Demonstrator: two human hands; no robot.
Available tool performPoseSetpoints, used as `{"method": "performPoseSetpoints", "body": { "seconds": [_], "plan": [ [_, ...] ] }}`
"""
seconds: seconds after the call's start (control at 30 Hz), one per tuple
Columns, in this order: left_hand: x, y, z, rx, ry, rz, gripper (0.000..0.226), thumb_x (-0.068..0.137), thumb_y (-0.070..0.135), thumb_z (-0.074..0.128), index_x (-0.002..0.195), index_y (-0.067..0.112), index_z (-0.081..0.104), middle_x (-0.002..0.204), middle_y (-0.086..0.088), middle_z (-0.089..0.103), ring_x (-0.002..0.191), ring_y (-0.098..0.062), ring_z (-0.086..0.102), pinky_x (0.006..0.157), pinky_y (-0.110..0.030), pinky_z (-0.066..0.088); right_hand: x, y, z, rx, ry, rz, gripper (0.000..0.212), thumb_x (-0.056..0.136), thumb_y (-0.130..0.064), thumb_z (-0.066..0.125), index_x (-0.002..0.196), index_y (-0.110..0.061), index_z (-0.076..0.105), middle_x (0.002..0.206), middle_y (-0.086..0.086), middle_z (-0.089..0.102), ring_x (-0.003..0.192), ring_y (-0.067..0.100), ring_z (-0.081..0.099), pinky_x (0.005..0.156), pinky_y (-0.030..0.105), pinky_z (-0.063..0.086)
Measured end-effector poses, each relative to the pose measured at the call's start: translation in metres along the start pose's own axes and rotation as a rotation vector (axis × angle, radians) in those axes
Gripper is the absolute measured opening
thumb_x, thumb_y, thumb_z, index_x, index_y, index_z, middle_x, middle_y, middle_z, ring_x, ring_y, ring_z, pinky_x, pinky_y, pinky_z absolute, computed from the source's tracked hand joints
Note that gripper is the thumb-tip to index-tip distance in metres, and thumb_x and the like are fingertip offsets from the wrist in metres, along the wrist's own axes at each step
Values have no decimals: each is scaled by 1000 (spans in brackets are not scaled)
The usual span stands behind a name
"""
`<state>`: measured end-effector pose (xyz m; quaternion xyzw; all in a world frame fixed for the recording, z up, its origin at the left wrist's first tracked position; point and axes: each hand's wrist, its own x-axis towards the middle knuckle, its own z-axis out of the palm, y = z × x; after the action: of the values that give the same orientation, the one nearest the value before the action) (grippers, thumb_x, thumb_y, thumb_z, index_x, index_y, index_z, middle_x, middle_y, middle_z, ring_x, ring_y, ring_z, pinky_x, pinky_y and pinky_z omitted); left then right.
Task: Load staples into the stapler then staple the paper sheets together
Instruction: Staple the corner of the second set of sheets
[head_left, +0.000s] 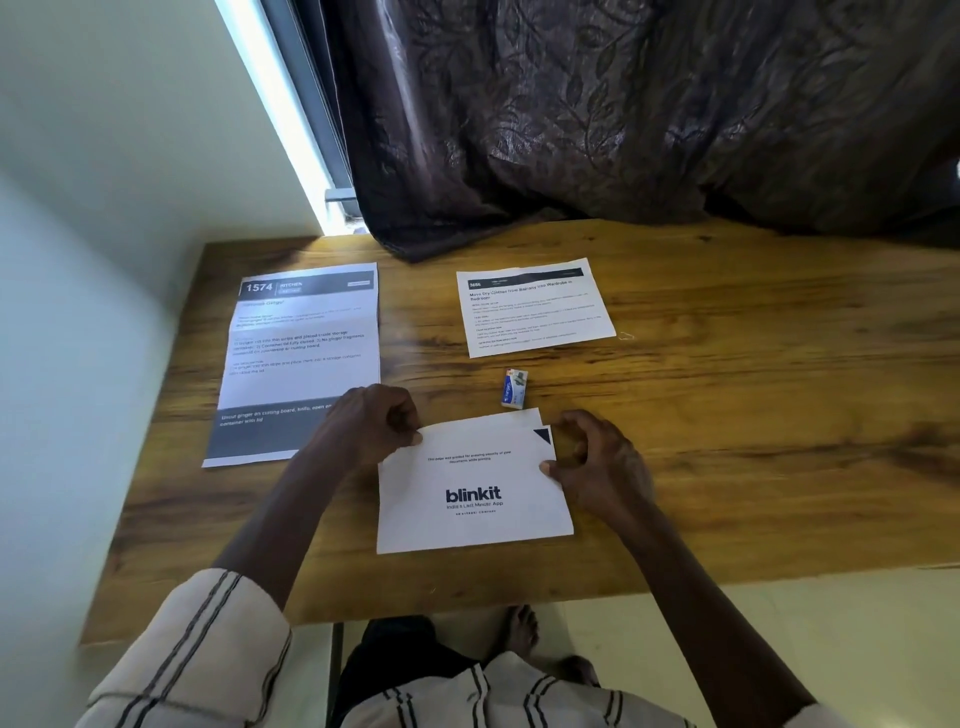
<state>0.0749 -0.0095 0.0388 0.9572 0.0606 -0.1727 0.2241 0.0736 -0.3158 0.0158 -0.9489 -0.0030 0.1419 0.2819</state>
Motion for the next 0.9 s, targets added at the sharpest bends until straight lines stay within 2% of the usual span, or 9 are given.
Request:
{"method": "performPoseSetpoints", "body": {
  "seconds": [0.1, 0.2, 0.3, 0.4, 0.5, 0.6, 0.67, 0.77, 0.9],
  "plan": [
    [-9, -4, 2, -56, 42, 71, 25, 86, 28, 83, 82, 36, 60, 85, 16, 68, 79, -11, 66, 66, -27, 51, -3, -1, 2, -27, 3, -5, 66, 82, -46, 80, 139, -37, 48, 138, -4, 56, 115, 17, 60, 90, 35, 55],
    [-16, -6, 4, -241, 88, 97, 22, 87, 22, 83, 96, 37, 69, 90, 17, 70, 87, -4, 68, 72, -23, 51, -4, -1, 4, -23, 19, -2, 66, 81, -48, 80, 139, -37, 48, 136, -4, 56, 110, 15, 60, 89, 36, 55],
    [-24, -7, 5, -364, 85, 102, 27, 84, 26, 86, 103, 39, 70, 102, 15, 72, 97, -4, 68, 80, -26, 56, -7, -1, 5, -1, 47, -4, 65, 81, -48, 81, 137, -36, 50, 133, -5, 58, 103, 11, 60, 85, 34, 56],
    [-29, -8, 7, -396, 84, 114, 29, 81, 23, 87, 95, 42, 69, 106, 16, 74, 100, -6, 69, 84, -31, 58, -10, -3, 4, 7, 55, 2, 67, 81, -48, 81, 139, -34, 50, 136, -4, 57, 103, 10, 58, 84, 31, 53],
    [-34, -10, 5, -482, 79, 99, 23, 86, 15, 83, 92, 36, 74, 103, 15, 77, 94, -10, 73, 79, -35, 62, -11, -4, 4, 56, 20, -35, 77, 80, -47, 82, 145, -32, 45, 146, -1, 50, 121, 16, 55, 92, 34, 52],
    [-42, -12, -4, -606, 63, 122, 18, 88, 9, 80, 95, 25, 77, 101, 7, 79, 94, -18, 75, 79, -39, 63, -14, -11, -8, 321, -23, -150, 83, 81, -39, 84, 152, -35, 41, 151, -10, 41, 135, 13, 42, 100, 31, 46],
    [-46, -12, -10, -709, 54, 147, 12, 90, 5, 77, 99, 13, 77, 102, 0, 80, 94, -24, 77, 76, -39, 64, -15, -19, -20, 509, -113, -200, 75, 83, -35, 84, 148, -39, 46, 147, -18, 44, 132, 8, 45, 101, 31, 49],
    [-52, -9, -17, -841, 50, 169, 11, 92, 4, 73, 104, 4, 74, 102, -6, 79, 92, -28, 77, 71, -35, 64, -12, -24, -31, 765, -250, -200, 47, 85, -24, 83, 128, -34, 68, 129, -10, 70, 116, 15, 68, 92, 38, 61],
    [-54, -5, -19, -948, 95, 177, 21, 91, 1, 73, 111, 8, 75, 104, -4, 78, 89, -22, 76, 68, -31, 61, -12, -28, -36, 871, -265, -198, 27, 90, -8, 75, 116, -13, 76, 110, -2, 79, 104, 18, 74, 75, 25, 61]
  ]
}}
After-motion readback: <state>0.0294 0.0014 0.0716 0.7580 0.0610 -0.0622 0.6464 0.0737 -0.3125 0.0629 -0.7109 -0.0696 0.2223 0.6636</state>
